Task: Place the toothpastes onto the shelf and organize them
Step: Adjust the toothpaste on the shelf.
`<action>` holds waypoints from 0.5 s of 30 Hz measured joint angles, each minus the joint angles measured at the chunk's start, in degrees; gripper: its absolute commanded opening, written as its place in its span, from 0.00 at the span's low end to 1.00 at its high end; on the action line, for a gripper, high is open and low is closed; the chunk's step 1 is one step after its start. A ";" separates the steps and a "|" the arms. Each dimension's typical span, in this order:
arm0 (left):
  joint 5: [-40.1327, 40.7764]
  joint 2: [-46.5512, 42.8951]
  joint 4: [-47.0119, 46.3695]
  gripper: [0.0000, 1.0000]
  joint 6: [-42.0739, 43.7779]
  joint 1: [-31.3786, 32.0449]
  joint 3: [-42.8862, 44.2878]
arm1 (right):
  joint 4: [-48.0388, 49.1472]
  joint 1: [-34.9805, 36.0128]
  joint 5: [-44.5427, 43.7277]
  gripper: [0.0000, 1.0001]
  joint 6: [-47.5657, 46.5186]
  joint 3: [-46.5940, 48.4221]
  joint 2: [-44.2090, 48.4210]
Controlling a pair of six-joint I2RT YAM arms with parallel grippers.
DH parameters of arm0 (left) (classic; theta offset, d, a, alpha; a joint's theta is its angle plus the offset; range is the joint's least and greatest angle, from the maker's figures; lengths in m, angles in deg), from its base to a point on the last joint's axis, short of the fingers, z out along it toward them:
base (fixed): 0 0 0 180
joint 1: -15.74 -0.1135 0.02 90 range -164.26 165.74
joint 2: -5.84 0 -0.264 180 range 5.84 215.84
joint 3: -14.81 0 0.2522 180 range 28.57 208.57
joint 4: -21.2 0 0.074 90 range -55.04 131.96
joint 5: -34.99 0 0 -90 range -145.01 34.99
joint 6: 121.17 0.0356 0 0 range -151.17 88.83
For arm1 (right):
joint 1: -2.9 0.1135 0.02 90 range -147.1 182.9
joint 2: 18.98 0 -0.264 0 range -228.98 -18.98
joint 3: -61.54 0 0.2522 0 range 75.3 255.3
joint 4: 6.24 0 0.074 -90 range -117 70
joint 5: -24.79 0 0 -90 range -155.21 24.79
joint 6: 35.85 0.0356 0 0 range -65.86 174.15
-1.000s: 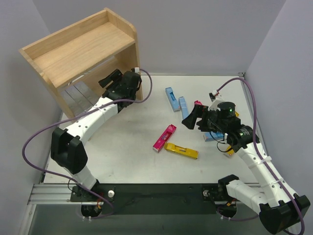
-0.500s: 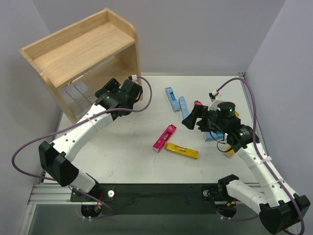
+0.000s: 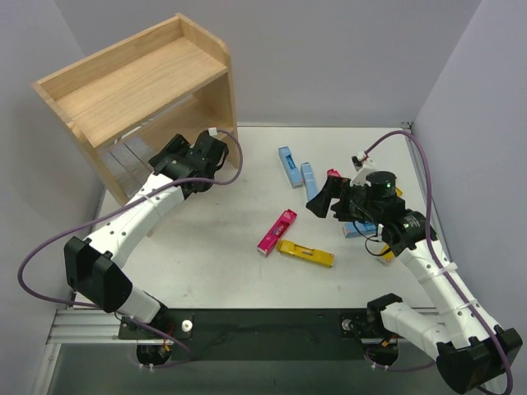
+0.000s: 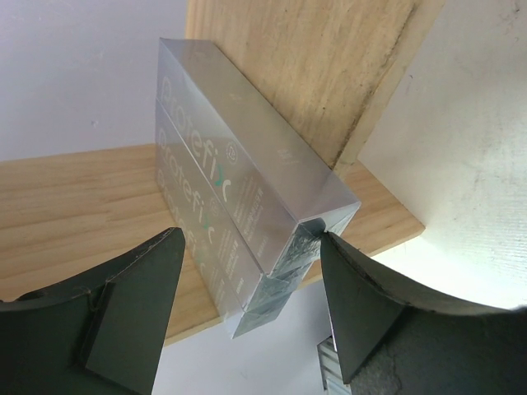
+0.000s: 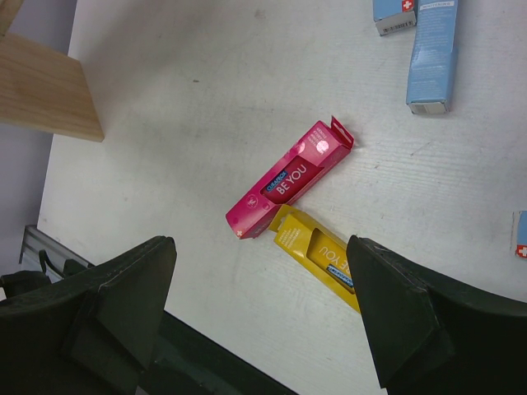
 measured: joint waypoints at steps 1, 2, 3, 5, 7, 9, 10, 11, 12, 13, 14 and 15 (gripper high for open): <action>-0.02 0.00 -0.20 0.78 0.09 -0.15 0.00 | 0.00 0.00 0.02 0.89 0.00 0.00 0.00; -0.09 0.00 -0.31 0.78 0.20 -0.33 -0.02 | 0.00 0.00 0.02 0.89 0.00 0.00 0.00; -0.13 0.00 -0.39 0.78 0.24 -0.39 -0.02 | 0.00 0.00 0.02 0.89 0.00 0.00 0.00; -0.17 0.00 -0.55 0.78 0.28 -0.46 -0.04 | 0.00 0.00 0.02 0.89 0.00 0.00 -0.07; -0.20 -0.04 -0.63 0.78 0.33 -0.59 -0.04 | 0.00 0.00 0.02 0.89 0.00 0.00 -0.17; -0.33 -0.09 -0.68 0.78 0.33 -0.76 -0.04 | 0.00 0.00 0.04 0.89 0.00 0.00 -0.24; -0.39 -0.17 -0.74 0.78 0.35 -0.83 -0.04 | 0.00 0.00 0.04 0.89 0.00 0.00 -0.31; -0.42 -0.24 -0.74 0.78 0.35 -0.83 -0.04 | 0.02 0.00 0.04 0.89 0.00 0.00 -0.33; -0.44 -0.31 -0.74 0.78 0.33 -0.83 -0.04 | 0.00 0.00 0.07 0.89 0.00 0.00 -0.37; -0.48 -0.42 -0.74 0.78 0.33 -0.83 -0.04 | 0.00 0.00 0.07 0.89 0.00 0.00 -0.42; -0.59 -0.52 -0.72 0.78 0.28 -0.83 -0.04 | 0.00 0.00 0.07 0.89 0.00 0.00 -0.44; -0.68 -0.66 -0.72 0.78 0.22 -0.83 -0.04 | 0.00 0.00 0.07 0.88 0.00 0.00 -0.44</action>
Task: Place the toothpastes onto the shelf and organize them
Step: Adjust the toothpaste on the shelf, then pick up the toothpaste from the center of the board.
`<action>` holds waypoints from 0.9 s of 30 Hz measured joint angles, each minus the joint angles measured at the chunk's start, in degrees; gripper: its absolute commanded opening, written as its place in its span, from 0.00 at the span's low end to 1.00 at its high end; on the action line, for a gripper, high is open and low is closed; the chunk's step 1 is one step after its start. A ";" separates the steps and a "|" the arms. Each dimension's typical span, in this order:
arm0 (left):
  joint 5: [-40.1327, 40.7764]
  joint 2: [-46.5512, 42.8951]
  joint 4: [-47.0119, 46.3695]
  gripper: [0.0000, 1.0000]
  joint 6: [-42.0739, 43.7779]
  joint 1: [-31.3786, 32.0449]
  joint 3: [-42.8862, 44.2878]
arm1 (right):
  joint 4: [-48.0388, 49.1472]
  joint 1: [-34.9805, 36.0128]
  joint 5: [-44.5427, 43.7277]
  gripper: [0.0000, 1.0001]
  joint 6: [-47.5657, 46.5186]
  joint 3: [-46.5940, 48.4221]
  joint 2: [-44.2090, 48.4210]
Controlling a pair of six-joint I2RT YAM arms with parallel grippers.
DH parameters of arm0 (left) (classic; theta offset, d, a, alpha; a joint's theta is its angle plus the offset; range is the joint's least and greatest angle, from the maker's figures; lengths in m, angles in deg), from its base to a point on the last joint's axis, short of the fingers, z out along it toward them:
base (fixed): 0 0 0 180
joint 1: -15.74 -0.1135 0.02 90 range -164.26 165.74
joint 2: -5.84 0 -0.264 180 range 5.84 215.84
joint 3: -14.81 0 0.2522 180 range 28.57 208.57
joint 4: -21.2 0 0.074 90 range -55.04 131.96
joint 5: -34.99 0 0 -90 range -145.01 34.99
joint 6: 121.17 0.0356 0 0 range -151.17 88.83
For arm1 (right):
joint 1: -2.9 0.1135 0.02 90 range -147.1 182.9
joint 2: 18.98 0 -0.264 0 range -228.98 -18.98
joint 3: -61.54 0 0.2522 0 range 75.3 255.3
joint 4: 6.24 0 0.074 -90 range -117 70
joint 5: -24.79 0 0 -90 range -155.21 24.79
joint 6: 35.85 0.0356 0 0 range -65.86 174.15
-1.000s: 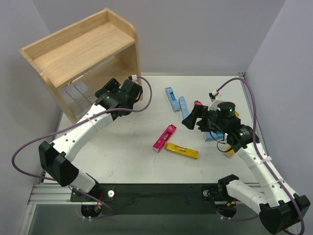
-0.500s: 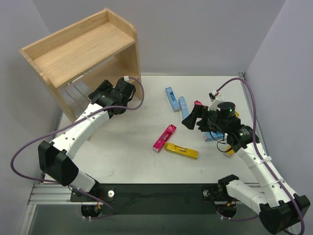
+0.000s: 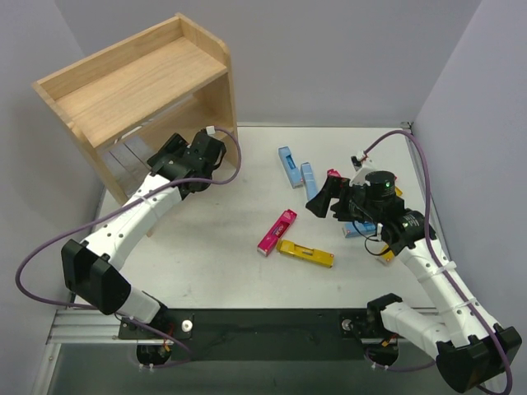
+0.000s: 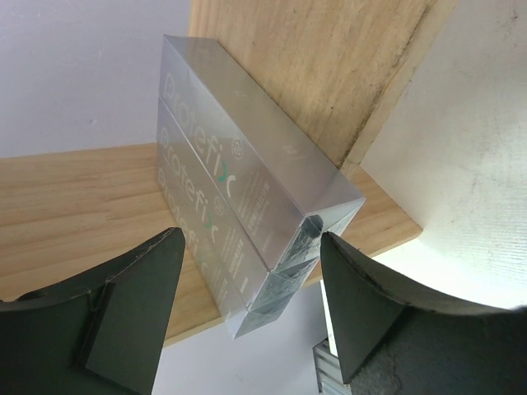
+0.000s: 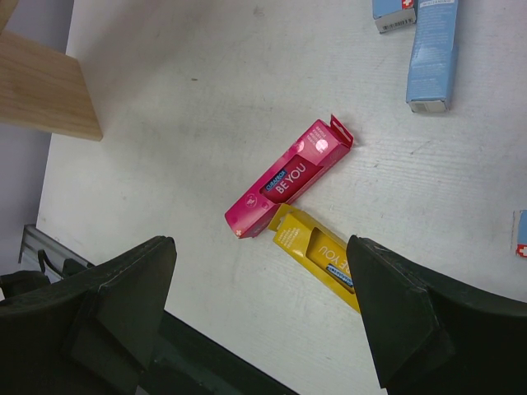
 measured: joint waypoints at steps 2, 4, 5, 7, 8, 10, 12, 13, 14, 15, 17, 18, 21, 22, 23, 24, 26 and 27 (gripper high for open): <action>-0.48 -0.39 0.00 0.78 -0.20 0.00 0.00 | 0.00 -0.04 0.00 0.89 0.00 0.00 0.00; -1.38 -0.98 0.00 0.80 -0.63 0.00 0.00 | 0.00 -0.04 -0.02 0.88 0.00 0.00 0.00; -1.92 -1.42 -0.02 0.81 -1.07 0.00 0.00 | 0.00 -0.04 0.00 0.88 0.00 0.00 0.00; -3.43 -2.67 -0.07 0.82 -1.99 0.00 0.00 | -0.07 -0.04 -0.02 0.88 0.00 0.00 0.00; -4.33 -3.32 -0.09 0.83 -2.47 0.02 0.00 | -0.15 -0.04 -0.04 0.88 -0.02 0.00 0.00; -7.52 -5.29 -0.50 0.84 -4.44 0.26 0.00 | -0.52 -0.04 -0.07 0.88 -0.09 0.00 0.00; -11.74 -7.93 -2.05 0.86 -6.84 0.68 -0.39 | -1.07 -0.04 -0.24 0.88 -0.22 0.00 0.00; -14.36 -9.66 -3.69 0.86 -8.15 0.94 -1.31 | -1.38 -0.04 -0.48 0.88 -0.24 0.00 0.00; -17.14 -11.96 -5.99 0.87 -9.88 1.09 -3.06 | -1.68 -0.04 -0.87 0.88 -0.26 0.00 0.00; -20.24 -14.25 -7.85 0.87 -11.54 1.29 -5.22 | -1.92 -0.04 -1.29 0.88 -0.24 0.00 0.00; -26.53 -19.37 -12.96 0.88 -15.15 1.55 -11.17 | -2.21 -0.20 -2.14 0.88 -0.22 -0.22 0.02; -29.77 -21.88 -15.56 0.90 -17.07 1.70 -14.64 | -2.32 -0.31 -2.56 0.88 -0.20 -0.44 0.00; -39.28 -27.76 -24.04 0.97 -22.93 2.47 -25.59 | -3.26 -0.37 -4.22 0.88 0.02 -1.60 0.00; -41.38 -28.46 -26.45 0.97 -24.41 2.91 -28.15 | -3.67 -0.37 -4.66 0.88 0.09 -2.03 0.02; -43.54 -29.00 -29.44 0.97 -26.10 3.58 -31.28 | -3.91 -0.37 -5.07 0.88 0.24 -2.40 0.02; -45.07 -29.05 -31.34 0.97 -27.39 4.22 -33.48 | -4.15 -0.37 -5.66 0.88 0.50 -2.89 0.02; -47.25 -28.06 -36.39 0.97 -29.59 6.97 -38.18 | -4.72 -0.37 -6.73 0.88 0.94 -3.76 0.11; -47.91 -27.08 -38.14 0.97 -30.32 8.57 -39.74 | -4.96 -0.37 -7.28 0.88 1.18 -4.17 0.20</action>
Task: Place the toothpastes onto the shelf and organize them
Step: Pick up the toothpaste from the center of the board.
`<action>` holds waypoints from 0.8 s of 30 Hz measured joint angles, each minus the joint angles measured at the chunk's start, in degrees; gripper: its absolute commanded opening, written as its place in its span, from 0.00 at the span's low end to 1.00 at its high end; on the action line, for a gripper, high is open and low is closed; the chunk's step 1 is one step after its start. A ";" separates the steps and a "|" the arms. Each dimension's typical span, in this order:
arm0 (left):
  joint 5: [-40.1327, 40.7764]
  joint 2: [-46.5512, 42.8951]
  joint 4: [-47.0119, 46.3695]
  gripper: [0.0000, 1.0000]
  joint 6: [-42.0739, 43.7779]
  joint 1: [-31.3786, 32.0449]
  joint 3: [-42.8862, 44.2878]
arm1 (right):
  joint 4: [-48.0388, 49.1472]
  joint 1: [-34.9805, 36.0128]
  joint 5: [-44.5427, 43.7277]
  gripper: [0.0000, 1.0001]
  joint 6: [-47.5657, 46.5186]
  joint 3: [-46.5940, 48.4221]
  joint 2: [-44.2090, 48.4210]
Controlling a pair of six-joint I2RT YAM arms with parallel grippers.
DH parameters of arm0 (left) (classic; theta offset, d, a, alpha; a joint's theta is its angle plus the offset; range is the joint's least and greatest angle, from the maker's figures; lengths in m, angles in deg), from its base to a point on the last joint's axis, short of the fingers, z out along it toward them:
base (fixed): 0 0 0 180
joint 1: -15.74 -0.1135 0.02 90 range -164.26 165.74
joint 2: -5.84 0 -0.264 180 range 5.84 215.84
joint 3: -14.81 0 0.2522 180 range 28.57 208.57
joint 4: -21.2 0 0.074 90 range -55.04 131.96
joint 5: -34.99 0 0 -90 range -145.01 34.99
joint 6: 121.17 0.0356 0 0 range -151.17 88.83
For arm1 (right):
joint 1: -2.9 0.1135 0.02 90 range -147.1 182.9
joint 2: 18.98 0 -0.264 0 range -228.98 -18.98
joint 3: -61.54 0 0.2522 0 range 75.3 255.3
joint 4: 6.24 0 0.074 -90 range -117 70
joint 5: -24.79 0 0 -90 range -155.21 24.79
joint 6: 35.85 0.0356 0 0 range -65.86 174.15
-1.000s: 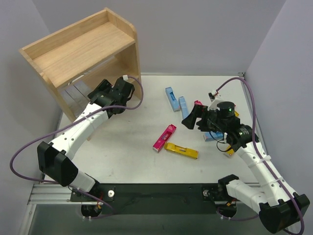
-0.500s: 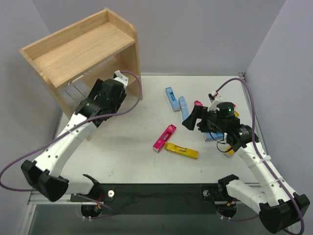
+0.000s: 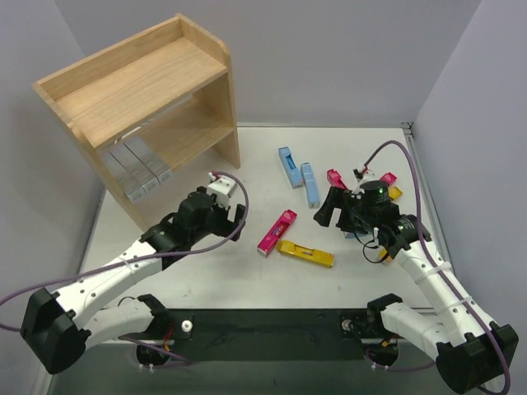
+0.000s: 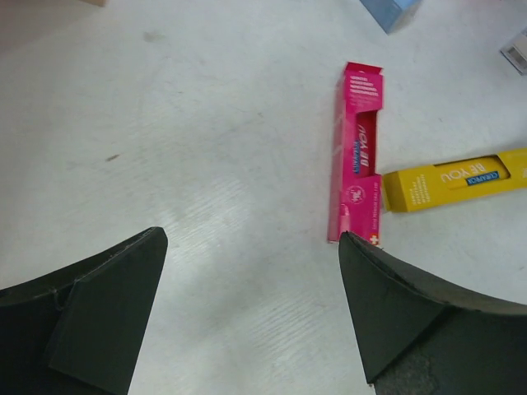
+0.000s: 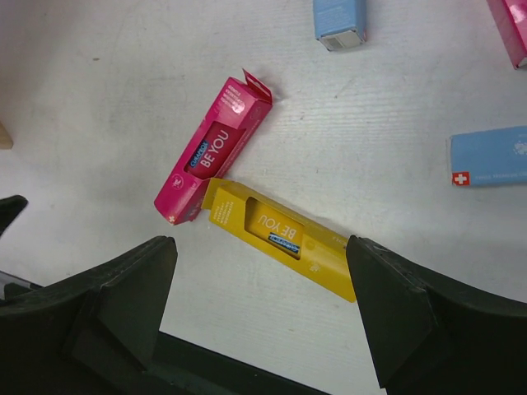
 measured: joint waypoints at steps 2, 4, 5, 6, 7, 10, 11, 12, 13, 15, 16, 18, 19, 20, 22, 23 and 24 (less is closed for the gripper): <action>-0.35 2.91 -3.56 0.97 -0.72 3.45 -1.55 | -0.39 0.00 -0.85 0.88 0.33 -0.68 0.42; -0.22 6.56 -6.99 0.96 -1.03 6.49 -1.68 | -0.48 0.00 -1.62 0.88 0.55 -1.25 0.94; 0.04 8.31 -8.83 0.95 -1.14 8.09 -1.68 | -0.63 0.00 -1.88 0.88 0.70 -1.44 1.16; 0.59 10.03 -10.47 0.94 -1.11 9.53 -1.70 | -0.70 0.00 -2.10 0.88 0.83 -1.57 1.29; 1.05 11.72 -11.98 0.93 -1.09 10.95 -1.73 | -0.72 0.00 -2.29 0.88 1.01 -1.66 1.36; 3.08 16.39 -15.96 0.93 -0.76 14.73 -1.79 | -0.79 0.00 -2.64 0.88 1.42 -1.92 1.36; 3.74 18.03 -17.20 0.92 -0.63 15.82 -1.81 | -0.94 0.00 -2.75 0.88 1.46 -2.05 1.36; 4.42 19.52 -18.32 0.91 -0.50 16.94 -1.86 | -1.05 0.00 -2.84 0.88 1.49 -2.14 1.33; 5.27 21.00 -19.17 0.91 -0.50 17.88 -1.88 | -1.14 0.00 -2.91 0.88 1.53 -2.27 1.36; 6.58 23.56 -21.00 0.88 -0.63 19.28 -2.01 | -1.51 0.00 -2.93 0.88 1.60 -2.29 1.36; 7.15 24.76 -21.81 0.87 -0.83 19.67 -2.16 | -1.66 0.00 -2.93 0.88 1.60 -2.29 1.40; 8.07 26.32 -22.53 0.84 -1.22 19.76 -2.27 | -1.92 0.00 -2.93 0.88 1.57 -2.29 1.55; 8.50 26.93 -22.91 0.83 -1.40 19.76 -2.27 | -2.12 0.00 -2.95 0.88 1.55 -2.32 1.73; 8.98 27.41 -23.32 0.81 -1.51 19.76 -2.29 | -2.36 0.00 -2.95 0.88 1.53 -2.32 1.95; 9.79 27.74 -24.33 0.75 -1.68 19.74 -2.73 | -2.75 -0.07 -2.95 0.88 1.44 -2.32 2.45; 10.01 27.74 -24.72 0.74 -1.79 19.74 -3.06 | -2.89 -0.07 -2.95 0.88 1.42 -2.32 2.69; 10.34 27.74 -25.16 0.72 -1.79 19.74 -3.54 | -3.02 -0.07 -2.95 0.88 1.42 -2.32 2.89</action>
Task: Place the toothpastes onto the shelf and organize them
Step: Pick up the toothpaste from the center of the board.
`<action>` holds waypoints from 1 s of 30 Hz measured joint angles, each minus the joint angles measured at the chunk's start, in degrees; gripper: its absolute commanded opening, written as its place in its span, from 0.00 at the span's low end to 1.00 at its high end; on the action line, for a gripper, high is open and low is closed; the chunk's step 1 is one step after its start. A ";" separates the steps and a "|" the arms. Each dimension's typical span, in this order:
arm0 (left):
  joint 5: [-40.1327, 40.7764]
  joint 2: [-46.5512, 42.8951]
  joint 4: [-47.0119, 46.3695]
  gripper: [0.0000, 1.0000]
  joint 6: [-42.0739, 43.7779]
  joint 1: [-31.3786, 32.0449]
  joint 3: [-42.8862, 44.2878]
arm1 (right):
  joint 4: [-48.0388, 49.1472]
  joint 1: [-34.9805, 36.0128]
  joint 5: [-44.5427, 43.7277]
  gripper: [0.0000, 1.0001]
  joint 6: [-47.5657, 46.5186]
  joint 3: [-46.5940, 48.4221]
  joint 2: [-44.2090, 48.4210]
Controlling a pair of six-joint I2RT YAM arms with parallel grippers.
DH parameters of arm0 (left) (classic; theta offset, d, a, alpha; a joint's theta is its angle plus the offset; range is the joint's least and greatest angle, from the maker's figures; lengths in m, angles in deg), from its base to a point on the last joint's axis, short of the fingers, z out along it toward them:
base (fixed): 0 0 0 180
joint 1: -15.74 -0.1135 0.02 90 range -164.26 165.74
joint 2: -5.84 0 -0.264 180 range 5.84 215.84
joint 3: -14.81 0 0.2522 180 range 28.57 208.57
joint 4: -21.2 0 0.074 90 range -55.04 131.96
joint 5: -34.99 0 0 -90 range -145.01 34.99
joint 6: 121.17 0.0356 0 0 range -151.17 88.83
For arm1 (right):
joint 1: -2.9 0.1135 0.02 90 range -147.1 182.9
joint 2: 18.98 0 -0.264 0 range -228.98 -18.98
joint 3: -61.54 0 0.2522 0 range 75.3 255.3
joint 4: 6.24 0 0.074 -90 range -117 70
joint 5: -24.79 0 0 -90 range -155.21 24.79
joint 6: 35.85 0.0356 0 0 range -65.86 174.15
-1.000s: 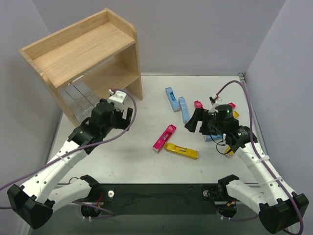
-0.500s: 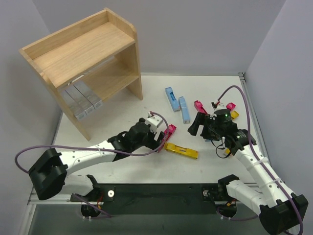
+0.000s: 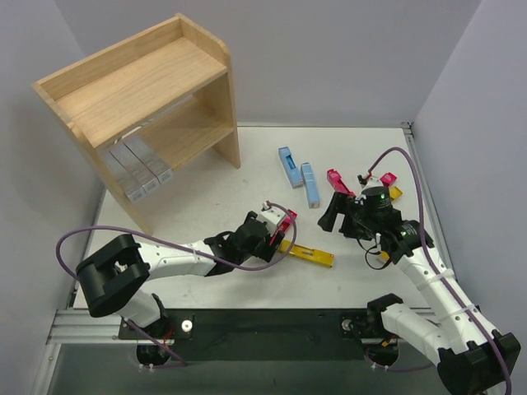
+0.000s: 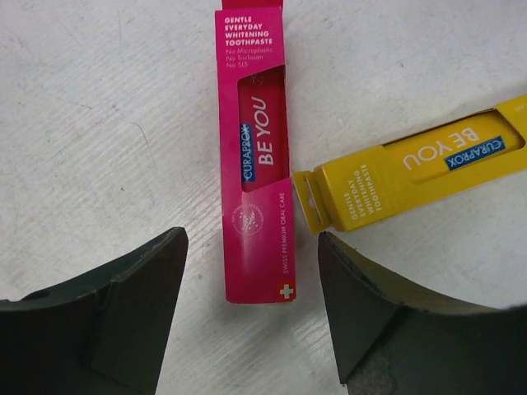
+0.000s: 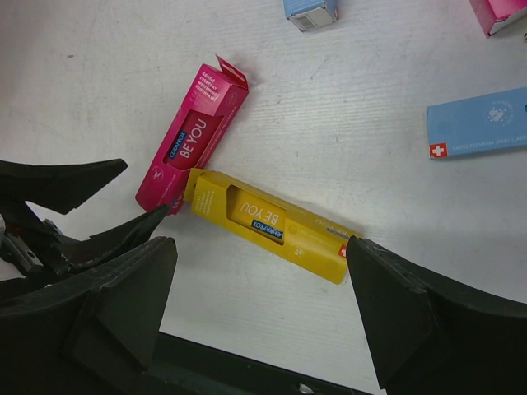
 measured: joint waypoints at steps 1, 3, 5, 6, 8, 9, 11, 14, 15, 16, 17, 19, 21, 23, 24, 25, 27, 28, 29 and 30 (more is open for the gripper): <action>0.04 0.00 -0.15 0.72 0.02 0.00 -0.33 | -0.13 -0.07 0.02 0.88 0.00 0.00 0.13; 0.04 0.00 -0.22 0.72 0.02 0.00 -1.07 | -0.24 -0.26 -0.02 0.88 -0.02 0.00 0.31; -0.11 0.00 -0.31 0.72 0.02 0.00 -1.97 | -0.39 -0.26 -0.02 0.88 -0.02 -0.04 0.42; -0.31 0.00 -0.57 0.71 0.00 0.00 -2.47 | -0.52 -0.26 -0.02 0.88 -0.02 -0.04 0.46; -0.68 0.00 -0.74 0.71 0.02 0.00 -3.45 | -0.66 -0.26 -0.09 0.88 -0.04 -0.04 0.52; -0.70 0.13 -0.72 0.71 0.04 0.00 -3.58 | -0.68 -0.26 -0.13 0.88 -0.02 -0.04 0.52; -0.90 0.87 -1.40 0.71 0.09 0.00 -3.58 | -0.72 -0.26 -0.20 0.88 -0.04 -0.04 0.52; -1.09 2.93 -2.49 0.71 0.20 0.00 -3.39 | -0.76 -0.26 -0.35 0.88 -0.04 -0.04 0.52; -1.11 3.58 -2.75 0.70 0.20 0.00 -3.30 | -0.76 -0.26 -0.39 0.88 -0.04 -0.04 0.52; -1.16 4.55 -3.04 0.70 0.24 0.02 -3.06 | -0.76 -0.26 -0.39 0.88 -0.04 -0.04 0.50; -1.29 5.18 -3.26 0.67 0.24 0.02 -2.91 | -0.79 -0.26 -0.42 0.88 -0.04 -0.04 0.50; -1.31 6.60 -3.96 0.66 0.17 0.04 -2.47 | -0.79 -0.26 -0.42 0.88 -0.04 -0.04 0.50; -1.33 7.58 -4.61 0.61 0.37 0.07 -1.60 | -0.81 -0.26 -0.42 0.88 -0.04 -0.04 0.50; -1.25 8.46 -5.44 0.57 0.39 0.13 -1.05 | -0.81 -0.26 -0.42 0.88 -0.04 -0.04 0.50; -1.16 8.76 -5.86 0.52 0.39 0.17 -1.01 | -0.83 -0.26 -0.44 0.88 -0.04 -0.04 0.50; -0.98 8.92 -6.12 0.51 0.39 0.24 -1.01 | -0.85 -0.26 -0.44 0.88 -0.04 -0.04 0.50; -0.66 9.07 -6.51 0.43 0.39 0.28 -1.01 | -0.92 -0.26 -0.44 0.88 -0.09 -0.04 0.52; -0.55 9.05 -6.56 0.43 0.39 0.31 -1.01 | -0.96 -0.26 -0.44 0.88 -0.09 -0.04 0.52; -0.26 9.03 -6.86 0.42 0.52 0.33 -1.01 | -0.98 -0.28 -0.44 0.88 -0.11 -0.04 0.52; -0.15 8.90 -6.93 0.42 0.44 0.33 -1.01 | -0.98 -0.31 -0.44 0.88 -0.13 -0.04 0.52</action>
